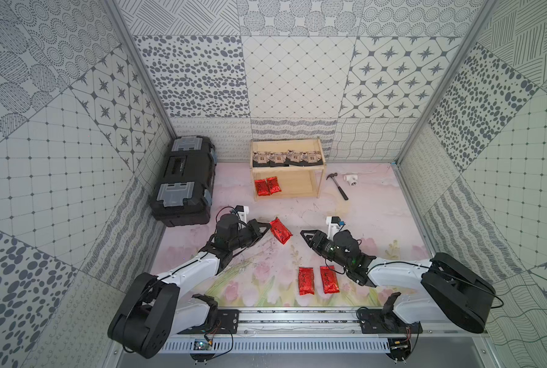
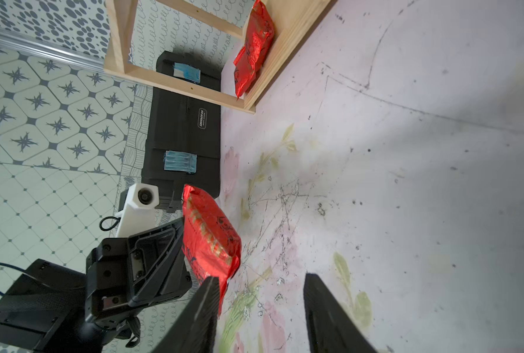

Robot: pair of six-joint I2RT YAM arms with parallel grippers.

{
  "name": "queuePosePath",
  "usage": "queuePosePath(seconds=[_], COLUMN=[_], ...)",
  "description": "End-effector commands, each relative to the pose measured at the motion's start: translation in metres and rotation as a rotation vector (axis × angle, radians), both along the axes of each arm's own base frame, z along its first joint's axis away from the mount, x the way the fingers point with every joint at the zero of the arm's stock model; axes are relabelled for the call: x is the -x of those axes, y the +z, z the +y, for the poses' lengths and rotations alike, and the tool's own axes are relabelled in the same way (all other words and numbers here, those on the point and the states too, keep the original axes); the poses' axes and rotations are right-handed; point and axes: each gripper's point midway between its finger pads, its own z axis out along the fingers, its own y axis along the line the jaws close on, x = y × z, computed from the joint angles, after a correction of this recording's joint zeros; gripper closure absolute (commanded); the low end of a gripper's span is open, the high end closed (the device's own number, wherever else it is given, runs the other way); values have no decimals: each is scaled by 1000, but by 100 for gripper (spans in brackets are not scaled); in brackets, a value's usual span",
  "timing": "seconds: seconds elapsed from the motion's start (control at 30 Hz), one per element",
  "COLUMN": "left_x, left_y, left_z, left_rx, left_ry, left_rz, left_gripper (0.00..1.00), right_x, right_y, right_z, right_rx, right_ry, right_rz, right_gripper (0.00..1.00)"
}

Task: Place the tea bags on the shelf by color
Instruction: Pick up the tea bag from the center of the board.

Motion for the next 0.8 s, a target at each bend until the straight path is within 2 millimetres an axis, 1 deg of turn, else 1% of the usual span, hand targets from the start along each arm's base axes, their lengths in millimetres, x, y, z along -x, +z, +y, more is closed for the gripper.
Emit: queuePosePath(seconds=[0.0,0.07,0.17,0.4,0.67,0.77], left_x=[-19,-19,-21,-21,-18,-17], left_y=[34,37,42,47,52,53], left_z=[0,-1,-2,-8,-9,-9], left_rx=[132,139,164,210,215,213], left_ry=[40,39,36,12,-5,-11], left_rz=[-52,-61,-69,-70,-78,-80], left_gripper=[100,100,100,100,100,100], right_x=[-1,-3,-4,-9,-14,-14], right_y=[40,43,42,49,46,45], right_z=[19,26,35,54,58,59], right_rx=[-235,-275,-305,-377,-403,-411], right_ry=[60,83,115,171,173,174], right_rz=[-25,-27,-17,-34,-39,-41], right_gripper=[50,51,52,64,76,83])
